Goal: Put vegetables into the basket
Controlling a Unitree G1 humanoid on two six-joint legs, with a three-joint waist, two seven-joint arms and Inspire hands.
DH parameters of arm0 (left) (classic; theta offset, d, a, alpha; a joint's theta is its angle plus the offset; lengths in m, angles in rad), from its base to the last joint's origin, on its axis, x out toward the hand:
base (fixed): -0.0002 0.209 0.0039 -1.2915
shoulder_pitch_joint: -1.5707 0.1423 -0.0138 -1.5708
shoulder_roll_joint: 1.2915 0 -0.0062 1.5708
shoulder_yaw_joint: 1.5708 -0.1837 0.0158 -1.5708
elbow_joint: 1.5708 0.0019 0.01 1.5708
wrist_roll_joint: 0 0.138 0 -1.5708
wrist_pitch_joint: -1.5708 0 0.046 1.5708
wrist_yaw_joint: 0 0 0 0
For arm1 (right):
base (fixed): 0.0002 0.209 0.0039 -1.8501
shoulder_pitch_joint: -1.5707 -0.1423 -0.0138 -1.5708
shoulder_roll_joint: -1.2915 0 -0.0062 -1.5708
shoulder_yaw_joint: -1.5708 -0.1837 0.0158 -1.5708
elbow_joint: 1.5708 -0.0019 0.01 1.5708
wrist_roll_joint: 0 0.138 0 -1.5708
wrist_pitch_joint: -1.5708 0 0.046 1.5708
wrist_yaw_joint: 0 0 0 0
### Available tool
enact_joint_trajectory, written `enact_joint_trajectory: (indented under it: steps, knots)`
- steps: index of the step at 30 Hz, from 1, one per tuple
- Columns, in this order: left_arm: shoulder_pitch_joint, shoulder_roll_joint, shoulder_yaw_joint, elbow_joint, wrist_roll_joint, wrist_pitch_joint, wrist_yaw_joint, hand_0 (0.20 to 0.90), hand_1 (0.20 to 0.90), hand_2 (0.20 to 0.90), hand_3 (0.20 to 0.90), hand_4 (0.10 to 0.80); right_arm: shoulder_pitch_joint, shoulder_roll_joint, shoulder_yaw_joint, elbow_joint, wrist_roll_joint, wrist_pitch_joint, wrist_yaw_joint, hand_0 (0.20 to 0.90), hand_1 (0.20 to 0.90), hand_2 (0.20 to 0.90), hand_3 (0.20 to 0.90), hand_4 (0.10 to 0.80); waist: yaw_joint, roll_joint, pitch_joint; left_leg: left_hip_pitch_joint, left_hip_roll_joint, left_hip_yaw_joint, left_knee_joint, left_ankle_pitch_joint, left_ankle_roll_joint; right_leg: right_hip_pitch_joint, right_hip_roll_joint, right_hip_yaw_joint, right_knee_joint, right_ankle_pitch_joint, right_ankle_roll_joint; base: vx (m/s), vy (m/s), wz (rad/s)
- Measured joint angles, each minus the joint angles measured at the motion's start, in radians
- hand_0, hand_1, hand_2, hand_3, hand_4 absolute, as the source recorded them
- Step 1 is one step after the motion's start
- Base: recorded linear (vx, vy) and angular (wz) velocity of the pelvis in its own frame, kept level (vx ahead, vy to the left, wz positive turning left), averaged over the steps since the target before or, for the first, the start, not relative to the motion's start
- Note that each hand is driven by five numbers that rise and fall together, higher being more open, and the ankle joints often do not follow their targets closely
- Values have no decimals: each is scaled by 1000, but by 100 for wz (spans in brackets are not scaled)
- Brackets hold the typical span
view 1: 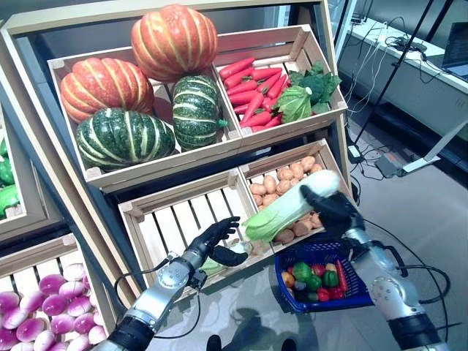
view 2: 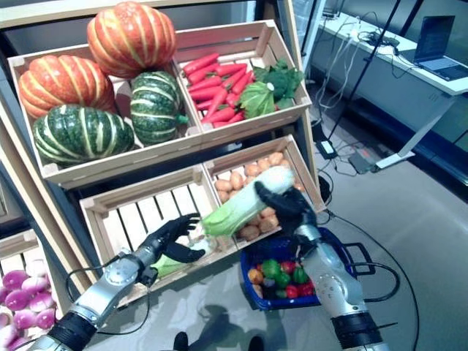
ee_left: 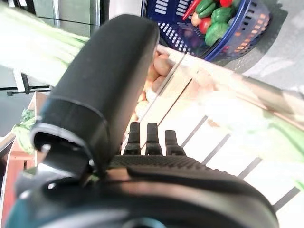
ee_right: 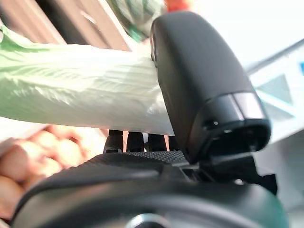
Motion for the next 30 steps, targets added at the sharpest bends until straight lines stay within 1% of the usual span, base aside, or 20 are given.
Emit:
enact_joint_trajectory:
  steps: [2,3,6,7,9,15,19,21,26,29,30]
  knots:
    - [1,2,10,0,-19,0,-2,900,900,900,900,800,6,3,-53,2,25,-44,-31,300,300,300,300,400,-5,0,1,-3,0,5,0,0,1,-5,0,4,0,1,2,-22,-2,-6]
    - [1,4,14,0,-28,0,-2,900,900,900,900,800,6,3,-92,7,52,-83,-60,300,300,300,300,400,-16,0,1,-3,-1,8,0,-1,2,-6,-1,5,0,1,2,0,0,0]
    - [1,4,14,0,-37,-1,-3,900,900,900,900,800,6,3,-150,29,58,-165,-118,300,300,300,300,400,-32,-1,2,-3,-1,18,0,-3,4,-10,-1,13,0,2,3,6,-7,-6]
    - [1,4,14,0,-37,-1,-3,900,900,900,900,800,6,3,-174,47,86,-196,-136,300,300,300,300,400,-35,-1,2,-3,-1,19,0,-4,4,-12,-1,17,0,2,3,1,-20,-14]
    - [1,4,14,0,-37,-1,-3,900,900,900,900,800,6,2,-216,86,98,-238,-167,300,300,300,300,400,-40,-2,2,-3,-1,22,0,-5,4,-15,0,23,0,3,4,-5,-25,-8]
    - [1,6,14,0,-71,-1,-4,900,900,900,900,800,11,2,-279,236,169,-349,-265,300,300,300,300,400,-51,0,9,-4,1,32,0,-7,2,-22,0,32,-3,3,5,9,-19,-4]
    - [1,7,14,0,-74,-1,-4,900,900,900,900,800,25,3,-292,321,199,-375,-269,300,300,300,300,400,-50,6,16,-4,0,31,0,-8,2,-22,1,32,-3,3,5,13,-27,0]
    - [1,7,14,-2,-74,-1,-5,900,900,900,900,800,28,4,-292,348,200,-376,-272,300,300,300,300,400,-49,10,25,-5,1,31,0,-8,2,-22,0,32,-3,3,5,-8,-51,1]
    - [0,8,14,-3,-74,-1,-23,900,900,900,900,800,30,6,-291,446,203,-380,-271,300,300,300,300,400,-42,7,43,-15,1,23,0,-8,2,-28,0,25,-3,3,5,-50,-64,4]
    - [-7,17,14,-23,-74,-2,-24,900,900,900,900,800,27,10,-279,463,224,-413,-265,300,300,300,300,400,-35,6,62,-52,-2,20,0,-1,0,-64,2,24,-3,13,0,-188,-74,2]
    - [-18,26,14,-34,-75,-5,-24,900,900,900,900,800,15,10,-270,472,251,-430,-261,300,300,300,300,400,-30,4,84,-71,-1,17,1,7,0,-83,4,23,1,20,-2,-176,-77,1]
